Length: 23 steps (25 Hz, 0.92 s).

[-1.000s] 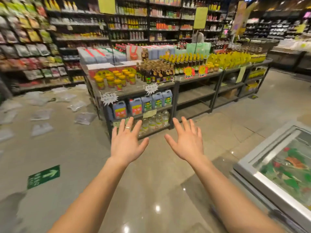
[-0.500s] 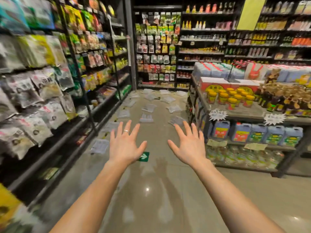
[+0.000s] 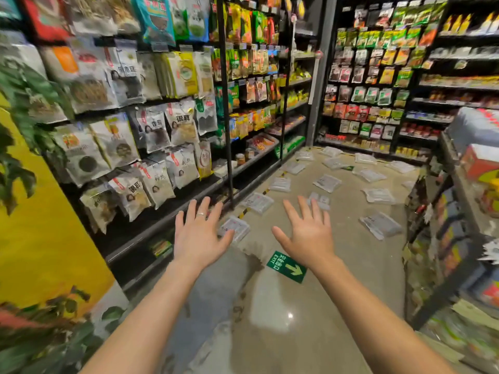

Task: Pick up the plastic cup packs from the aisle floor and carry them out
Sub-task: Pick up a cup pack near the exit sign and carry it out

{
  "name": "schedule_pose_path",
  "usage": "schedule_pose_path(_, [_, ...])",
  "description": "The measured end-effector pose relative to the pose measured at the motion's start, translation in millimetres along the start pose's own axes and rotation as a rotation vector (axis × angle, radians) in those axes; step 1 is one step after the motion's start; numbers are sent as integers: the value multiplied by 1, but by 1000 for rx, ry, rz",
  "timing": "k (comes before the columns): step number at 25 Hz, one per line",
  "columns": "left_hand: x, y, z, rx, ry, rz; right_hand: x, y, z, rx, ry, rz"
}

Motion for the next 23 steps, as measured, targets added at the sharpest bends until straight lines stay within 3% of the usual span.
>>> schedule_pose_path(12, [-43, -48, 162, 25, 138, -5, -56, -56, 199, 96, 157, 60])
schedule_pose_path(23, [64, -156, 368, 72, 95, -31, 4, -166, 394, 160, 129, 4])
Point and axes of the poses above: each hand's wrist, its own z-axis towards the middle knuckle, its own y-axis out of the back of the hand, x = y × z, the point moved 2 cm from there along z, towards the middle knuckle, and after that the axes turned 1 degree about x, right-handed, at the moved point
